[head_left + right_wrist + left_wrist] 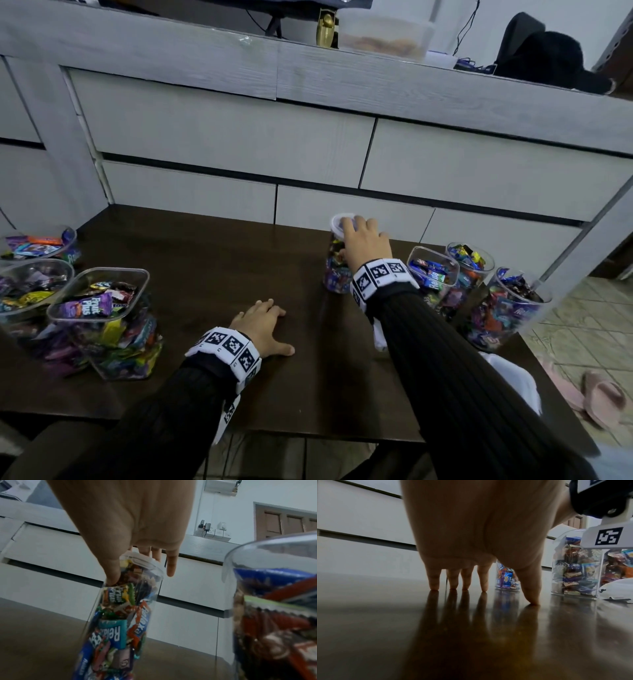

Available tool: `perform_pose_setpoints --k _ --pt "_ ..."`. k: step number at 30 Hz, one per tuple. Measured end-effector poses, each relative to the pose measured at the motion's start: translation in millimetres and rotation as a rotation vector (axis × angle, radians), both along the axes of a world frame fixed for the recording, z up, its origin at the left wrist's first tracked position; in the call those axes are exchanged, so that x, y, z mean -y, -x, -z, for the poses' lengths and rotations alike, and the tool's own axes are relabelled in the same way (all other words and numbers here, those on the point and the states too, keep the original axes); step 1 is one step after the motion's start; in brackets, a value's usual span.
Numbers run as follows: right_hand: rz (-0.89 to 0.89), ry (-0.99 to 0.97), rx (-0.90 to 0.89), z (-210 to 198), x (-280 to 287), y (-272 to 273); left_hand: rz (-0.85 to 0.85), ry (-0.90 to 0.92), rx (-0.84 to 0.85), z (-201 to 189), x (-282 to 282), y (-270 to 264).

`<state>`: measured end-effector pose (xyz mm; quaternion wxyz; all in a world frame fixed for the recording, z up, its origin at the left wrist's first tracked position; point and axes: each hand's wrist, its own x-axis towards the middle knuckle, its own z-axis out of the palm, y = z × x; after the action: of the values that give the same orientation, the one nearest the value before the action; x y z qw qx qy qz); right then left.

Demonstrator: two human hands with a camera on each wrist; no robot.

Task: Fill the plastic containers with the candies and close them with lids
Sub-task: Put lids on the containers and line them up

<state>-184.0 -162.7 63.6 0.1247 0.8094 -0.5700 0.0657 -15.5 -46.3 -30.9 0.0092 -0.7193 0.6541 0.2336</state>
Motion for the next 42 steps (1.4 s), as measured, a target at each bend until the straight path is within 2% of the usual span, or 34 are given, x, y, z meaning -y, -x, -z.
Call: perform_pose_setpoints --k 3,5,8,12,15,17,20,27,30,35,37,42 --pt "0.007 -0.096 0.005 -1 4 4 0.009 -0.005 0.013 1 0 -3" --pt "0.046 -0.140 0.077 -6 -1 12 0.011 -0.003 0.018 2 1 -3" --pt "0.125 -0.054 0.169 -21 -15 35 0.010 -0.002 0.026 1 1 -4" --pt "0.296 0.037 0.132 -36 -31 85 0.006 -0.004 0.033 1 1 -3" --pt "0.359 -0.079 0.057 -34 -34 111 0.000 -0.003 0.033 1 2 -3" --pt "0.327 -0.146 -0.020 -27 -32 120 -0.001 -0.003 0.032 2 2 -3" --pt "0.251 -0.101 -0.093 -20 -30 127 -0.001 0.000 0.024 2 2 -3" --pt "0.050 -0.254 0.138 -18 -34 118 -0.001 0.009 -0.005 0 0 -1" --pt "-0.101 -0.282 0.179 -15 -50 92 -0.010 0.061 -0.149 -3 -2 -2" --pt "-0.356 -0.283 0.203 -11 -85 34 0.061 0.226 -0.719 -19 -9 -1" --pt "-0.424 -0.259 0.216 -7 -95 15 0.092 0.255 -0.894 -26 -10 0" --pt "-0.447 -0.229 0.199 -3 -102 -1 0.120 0.290 -0.964 -31 -15 -6"
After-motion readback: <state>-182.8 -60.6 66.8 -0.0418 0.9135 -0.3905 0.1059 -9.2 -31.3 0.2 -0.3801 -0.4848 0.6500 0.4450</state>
